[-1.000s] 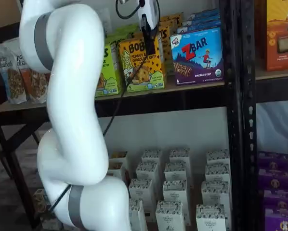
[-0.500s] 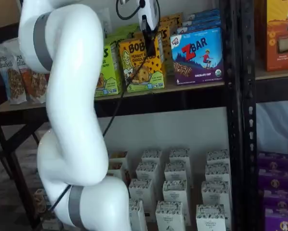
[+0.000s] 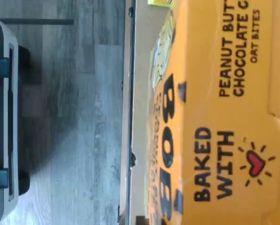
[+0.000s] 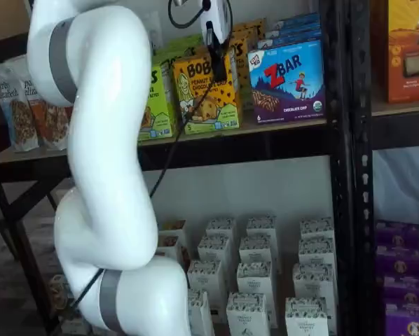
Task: Pick up the orange box on the top shelf, the fifth box from the left
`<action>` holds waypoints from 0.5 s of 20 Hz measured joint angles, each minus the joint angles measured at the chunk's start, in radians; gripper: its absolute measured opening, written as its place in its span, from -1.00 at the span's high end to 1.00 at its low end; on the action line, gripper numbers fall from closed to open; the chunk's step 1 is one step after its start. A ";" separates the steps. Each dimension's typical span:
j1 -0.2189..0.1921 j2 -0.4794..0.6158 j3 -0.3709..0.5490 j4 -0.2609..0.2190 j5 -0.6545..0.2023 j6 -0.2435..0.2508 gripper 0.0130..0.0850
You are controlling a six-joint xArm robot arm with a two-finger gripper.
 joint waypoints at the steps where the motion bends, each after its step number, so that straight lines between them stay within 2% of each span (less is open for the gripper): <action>1: 0.001 0.001 -0.002 -0.001 0.002 0.001 -0.22; 7: 0.002 0.005 -0.008 0.000 0.011 0.003 -0.22; 8: 0.003 0.009 -0.014 0.000 0.019 0.003 -0.11; 10: 0.002 0.012 -0.019 0.004 0.027 0.003 -0.11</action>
